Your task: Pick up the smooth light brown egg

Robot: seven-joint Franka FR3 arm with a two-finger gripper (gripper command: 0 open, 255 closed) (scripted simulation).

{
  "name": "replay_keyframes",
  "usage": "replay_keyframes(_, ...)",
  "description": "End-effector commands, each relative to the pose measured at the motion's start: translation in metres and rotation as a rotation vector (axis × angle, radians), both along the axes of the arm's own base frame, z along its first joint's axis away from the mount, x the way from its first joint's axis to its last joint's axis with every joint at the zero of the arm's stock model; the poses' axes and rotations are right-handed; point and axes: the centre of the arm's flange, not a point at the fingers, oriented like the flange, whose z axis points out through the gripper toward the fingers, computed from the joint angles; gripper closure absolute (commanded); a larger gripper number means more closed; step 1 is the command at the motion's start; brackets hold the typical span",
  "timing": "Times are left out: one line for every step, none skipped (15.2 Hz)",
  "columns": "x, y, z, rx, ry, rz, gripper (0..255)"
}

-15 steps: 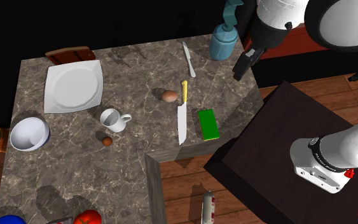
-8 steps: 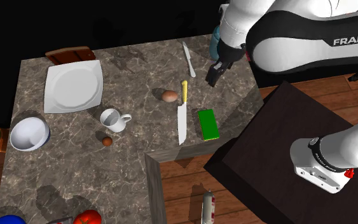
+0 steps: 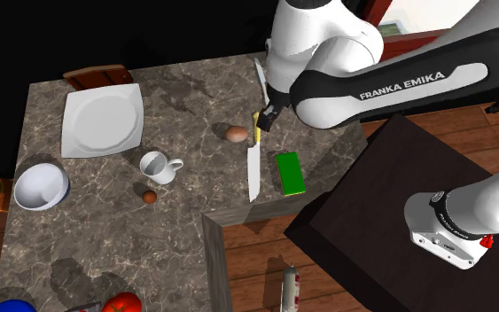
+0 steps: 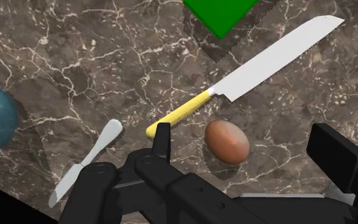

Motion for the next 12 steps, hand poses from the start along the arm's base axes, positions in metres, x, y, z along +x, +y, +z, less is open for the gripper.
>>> replay_keyframes(0.017,0.007,-0.022,-0.008,-0.008,0.016,0)
replay_keyframes(0.025,0.011,-0.032,-0.012,-0.012,0.023,0)
replay_keyframes(0.032,0.015,-0.042,-0.017,-0.015,0.031,0)
replay_keyframes(0.039,0.020,-0.052,-0.021,-0.019,0.039,0)
replay_keyframes(0.047,0.024,-0.062,-0.025,-0.022,0.046,0)
replay_keyframes(0.054,0.029,-0.072,-0.029,-0.025,0.054,0)
replay_keyframes(0.061,0.033,-0.082,-0.034,-0.029,0.061,0)
replay_keyframes(0.069,0.037,-0.092,-0.038,-0.032,0.069,0)
replay_keyframes(0.076,0.042,-0.102,-0.042,-0.036,0.076,0)
replay_keyframes(0.083,0.046,-0.111,-0.047,-0.039,0.084,0)
replay_keyframes(0.091,0.051,-0.121,-0.051,-0.043,0.091,0)
replay_keyframes(0.098,0.055,-0.131,-0.055,-0.046,0.099,0)
